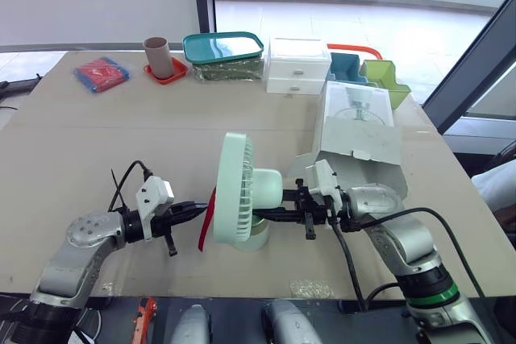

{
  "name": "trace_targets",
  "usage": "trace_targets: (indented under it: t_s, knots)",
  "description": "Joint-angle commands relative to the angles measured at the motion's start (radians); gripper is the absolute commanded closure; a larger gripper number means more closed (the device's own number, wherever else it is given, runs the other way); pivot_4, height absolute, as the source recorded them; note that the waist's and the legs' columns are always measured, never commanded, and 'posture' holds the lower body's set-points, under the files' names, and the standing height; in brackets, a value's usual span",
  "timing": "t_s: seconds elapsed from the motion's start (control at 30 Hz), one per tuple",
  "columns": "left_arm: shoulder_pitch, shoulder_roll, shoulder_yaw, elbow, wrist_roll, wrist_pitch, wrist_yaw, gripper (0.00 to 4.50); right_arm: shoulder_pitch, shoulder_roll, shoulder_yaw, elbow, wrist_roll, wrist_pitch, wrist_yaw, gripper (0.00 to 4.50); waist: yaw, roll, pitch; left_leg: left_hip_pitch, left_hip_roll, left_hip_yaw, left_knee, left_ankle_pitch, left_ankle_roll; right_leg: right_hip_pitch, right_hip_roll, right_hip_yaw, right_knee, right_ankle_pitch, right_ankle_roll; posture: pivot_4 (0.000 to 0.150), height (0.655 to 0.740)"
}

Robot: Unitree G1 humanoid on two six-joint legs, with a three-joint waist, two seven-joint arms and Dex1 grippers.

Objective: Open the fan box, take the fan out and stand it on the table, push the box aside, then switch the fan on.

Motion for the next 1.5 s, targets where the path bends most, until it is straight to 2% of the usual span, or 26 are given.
trace_targets:
  t_s: [0.03, 0.2, 0.57, 0.63, 0.67, 0.7, 1.0, 1.27, 1.4, 1.5]
  knots:
    - [-0.011, -0.012, 0.003, -0.022, 0.009, -0.021, 0.026, 4.22, -0.091, 0.052, -0.010, 0.159, -0.030, -0.107, 0.053, 4.06, 0.000, 0.000, 0.000, 0.000, 0.000, 0.000, 0.000, 0.000, 0.000, 0.000, 0.000, 0.000, 0.000, 0.000, 0.000, 0.150, 0.7400]
    - [-0.012, -0.016, 0.002, -0.024, 0.014, -0.022, 0.036, 4.22, -0.111, 0.070, -0.021, 0.225, -0.054, -0.153, 0.084, 4.06, 0.000, 0.000, 0.000, -0.001, 0.000, -0.001, 0.000, 0.000, 0.000, -0.001, -0.001, 0.000, 0.000, 0.000, 0.000, 0.150, 0.7400]
    - [-0.012, -0.016, 0.002, -0.025, 0.014, -0.022, 0.038, 4.22, -0.119, 0.080, -0.031, 0.250, -0.066, -0.172, 0.099, 4.06, 0.000, 0.000, 0.000, 0.000, 0.000, -0.001, 0.000, 0.000, 0.000, -0.001, 0.000, -0.001, 0.002, 0.000, 0.000, 0.150, 0.7400]
    - [-0.008, -0.026, -0.022, -0.033, 0.039, -0.032, 0.050, 3.96, -0.157, 0.091, -0.026, 0.344, -0.089, -0.196, 0.099, 3.03, 0.000, 0.000, 0.000, 0.000, 0.000, -0.001, 0.000, 0.000, 0.000, -0.001, 0.000, 0.000, 0.002, 0.000, 0.000, 0.150, 0.7400]
    - [-0.008, -0.028, -0.030, -0.036, 0.046, -0.035, 0.054, 3.96, -0.169, 0.094, -0.026, 0.371, -0.095, -0.202, 0.098, 2.91, 0.000, 0.000, 0.000, 0.000, 0.000, -0.001, 0.000, 0.000, 0.000, -0.001, 0.000, -0.001, 0.002, 0.000, 0.000, 0.150, 0.7400]
    - [-0.008, -0.030, -0.034, -0.036, 0.051, -0.037, 0.057, 3.96, -0.176, 0.095, -0.027, 0.385, -0.099, -0.206, 0.098, 2.46, 0.000, 0.000, 0.000, 0.000, 0.000, -0.001, 0.000, 0.000, 0.000, -0.001, 0.000, 0.000, 0.002, 0.000, -0.001, 0.150, 0.7400]
    - [-0.020, -0.033, -0.048, -0.021, 0.063, -0.043, 0.057, 3.96, -0.190, 0.088, -0.044, 0.403, -0.104, -0.215, 0.106, 0.06, -0.001, 0.000, 0.000, 0.001, 0.000, 0.000, 0.000, 0.000, 0.000, 0.000, 0.000, 0.000, 0.002, 0.000, -0.001, 0.150, 0.7400]
    - [-0.032, -0.032, -0.054, -0.012, 0.068, -0.042, 0.055, 3.96, -0.118, 0.035, -0.052, 0.282, -0.095, -0.174, 0.114, 0.06, -0.001, 0.000, 0.000, 0.001, 0.000, 0.000, 0.000, 0.000, 0.000, 0.000, 0.000, 0.000, 0.003, 0.000, -0.001, 0.150, 0.7400]
    - [-0.043, -0.032, -0.037, -0.009, 0.044, -0.020, 0.057, 3.96, -0.043, -0.024, -0.073, 0.140, -0.072, -0.122, 0.109, 0.06, 0.000, 0.000, 0.000, 0.001, 0.000, -0.001, 0.000, 0.000, 0.000, 0.000, 0.000, -0.001, 0.003, 0.000, -0.001, 0.150, 0.7400]
    - [-0.050, -0.038, -0.016, -0.009, 0.002, 0.017, 0.061, 3.96, 0.084, -0.111, -0.120, -0.057, -0.052, -0.064, 0.087, 0.06, 0.000, 0.000, 0.000, 0.001, 0.000, -0.001, 0.000, 0.000, 0.000, 0.000, 0.000, -0.001, 0.003, 0.000, -0.001, 0.150, 0.7400]
